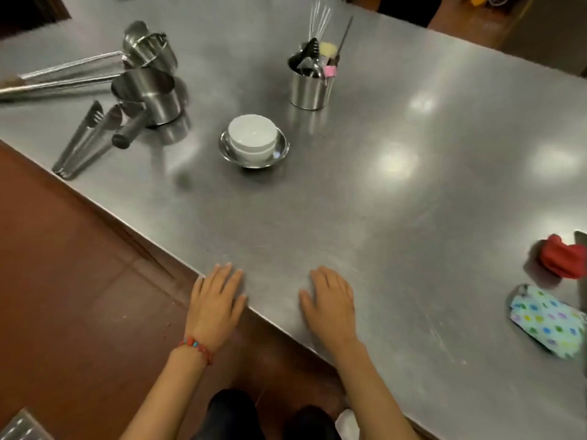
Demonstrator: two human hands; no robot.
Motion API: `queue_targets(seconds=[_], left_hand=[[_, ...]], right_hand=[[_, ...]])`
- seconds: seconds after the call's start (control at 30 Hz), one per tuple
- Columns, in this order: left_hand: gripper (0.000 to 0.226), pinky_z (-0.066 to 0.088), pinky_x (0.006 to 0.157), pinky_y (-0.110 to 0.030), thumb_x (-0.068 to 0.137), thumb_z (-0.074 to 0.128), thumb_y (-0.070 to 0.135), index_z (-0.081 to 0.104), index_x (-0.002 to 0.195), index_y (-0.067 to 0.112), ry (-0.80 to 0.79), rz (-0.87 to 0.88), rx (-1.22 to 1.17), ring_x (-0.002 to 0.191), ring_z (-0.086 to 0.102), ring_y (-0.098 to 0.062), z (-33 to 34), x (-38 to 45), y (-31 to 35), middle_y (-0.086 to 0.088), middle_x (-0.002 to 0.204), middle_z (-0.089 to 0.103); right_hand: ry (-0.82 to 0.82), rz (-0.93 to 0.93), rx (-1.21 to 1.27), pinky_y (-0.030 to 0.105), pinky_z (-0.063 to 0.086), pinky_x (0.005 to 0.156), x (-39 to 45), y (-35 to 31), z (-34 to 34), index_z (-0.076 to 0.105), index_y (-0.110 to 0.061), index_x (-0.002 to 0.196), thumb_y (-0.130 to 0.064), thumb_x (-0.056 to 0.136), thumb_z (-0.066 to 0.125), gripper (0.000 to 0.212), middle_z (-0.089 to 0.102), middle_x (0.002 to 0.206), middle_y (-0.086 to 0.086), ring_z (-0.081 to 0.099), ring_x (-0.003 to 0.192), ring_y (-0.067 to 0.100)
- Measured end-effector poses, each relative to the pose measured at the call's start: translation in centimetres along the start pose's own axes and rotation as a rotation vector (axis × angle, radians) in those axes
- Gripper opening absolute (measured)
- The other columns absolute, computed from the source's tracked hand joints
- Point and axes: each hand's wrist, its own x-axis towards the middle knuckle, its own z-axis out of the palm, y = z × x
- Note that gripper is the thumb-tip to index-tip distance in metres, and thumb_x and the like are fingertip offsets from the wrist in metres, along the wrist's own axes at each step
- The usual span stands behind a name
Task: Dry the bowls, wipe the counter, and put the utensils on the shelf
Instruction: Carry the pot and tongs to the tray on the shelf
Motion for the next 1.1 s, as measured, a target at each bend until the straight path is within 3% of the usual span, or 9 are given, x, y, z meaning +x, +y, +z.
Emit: queue_targets(seconds=[0.13,0.27,0.4,0.5,0.67,0.83,0.93,1.0,1.1], left_hand=[[0.056,0.042,0.090,-0.060,0.079,0.032,0.034,0.064,0.109,-0.001,0.097,-0.107,0.008,0.112,0.054,-0.044,-3.7,-0.1,-7.5,-0.024,0.118,0.061],[0.052,0.044,0.086,-0.062,0.080,0.035,0.030,0.064,0.108,-0.002,0.169,-0.161,0.017,0.108,0.056,-0.046,-6.1,-0.2,-12.6,-0.026,0.116,0.062],[0.037,0.044,0.087,-0.065,0.077,0.064,0.013,0.063,0.109,-0.004,0.246,-0.224,0.006,0.110,0.054,-0.048,-7.5,0.7,-16.4,-0.028,0.117,0.060],[0.045,0.042,0.088,-0.065,0.069,0.076,0.002,0.062,0.111,-0.004,0.277,-0.243,0.004,0.111,0.053,-0.048,-8.4,2.5,-18.7,-0.028,0.118,0.060],[0.046,0.039,0.090,-0.064,0.069,0.075,0.001,0.061,0.113,-0.003,0.315,-0.256,0.025,0.113,0.052,-0.047,-10.2,7.4,-22.8,-0.027,0.120,0.059],[0.040,0.039,0.089,-0.064,0.073,0.059,0.013,0.063,0.110,-0.002,0.339,-0.247,0.019,0.113,0.052,-0.048,-12.6,12.2,-26.5,-0.027,0.118,0.060],[0.038,0.042,0.088,-0.066,0.075,0.066,0.009,0.062,0.110,-0.003,0.362,-0.240,0.000,0.113,0.052,-0.048,-13.5,14.9,-29.1,-0.027,0.118,0.059],[0.041,0.044,0.087,-0.065,0.073,0.071,0.005,0.061,0.112,-0.004,0.358,-0.228,-0.030,0.114,0.052,-0.047,-14.0,16.7,-31.0,-0.028,0.119,0.059],[0.043,0.043,0.091,-0.063,0.077,0.061,0.014,0.059,0.116,-0.003,0.350,-0.207,-0.076,0.116,0.051,-0.045,-14.6,19.8,-33.9,-0.026,0.122,0.057]], right_hand=[[-0.038,-0.079,0.002,0.039,0.033,0.103,2.5,-7.5,2.8,0.056,-0.005,0.117,-0.025,0.084,0.059,0.039,0.056,0.125,0.017,0.050,0.117,0.034],[-0.124,-0.170,0.002,0.036,0.025,0.107,4.5,-12.9,5.1,0.049,-0.011,0.126,-0.031,0.089,0.053,0.043,0.049,0.134,0.011,0.041,0.126,0.028],[-0.169,-0.229,0.021,0.031,0.022,0.107,7.6,-16.7,6.6,0.046,-0.015,0.129,-0.034,0.091,0.050,0.043,0.047,0.137,0.006,0.039,0.128,0.024],[-0.178,-0.255,0.041,0.032,0.024,0.107,11.0,-19.1,7.5,0.046,-0.013,0.130,-0.032,0.091,0.050,0.043,0.047,0.137,0.006,0.039,0.128,0.023],[-0.171,-0.251,0.091,0.033,0.021,0.109,17.4,-22.8,9.0,0.044,-0.014,0.133,-0.034,0.092,0.049,0.046,0.044,0.142,0.005,0.035,0.133,0.020],[-0.176,-0.216,0.181,0.036,0.027,0.109,23.1,-25.9,9.7,0.047,-0.014,0.130,-0.033,0.091,0.051,0.044,0.047,0.139,0.005,0.038,0.131,0.021],[-0.174,-0.170,0.240,0.036,0.029,0.108,25.8,-27.5,10.3,0.048,-0.014,0.129,-0.032,0.091,0.052,0.042,0.049,0.137,0.005,0.040,0.129,0.020],[-0.162,-0.137,0.287,0.032,0.030,0.106,27.4,-28.6,11.0,0.049,-0.015,0.128,-0.032,0.091,0.052,0.041,0.051,0.135,0.003,0.042,0.127,0.019],[-0.117,-0.019,0.409,0.017,0.032,0.093,29.9,-30.3,12.2,0.055,-0.014,0.121,-0.028,0.091,0.054,0.034,0.057,0.125,0.002,0.050,0.116,0.015]])
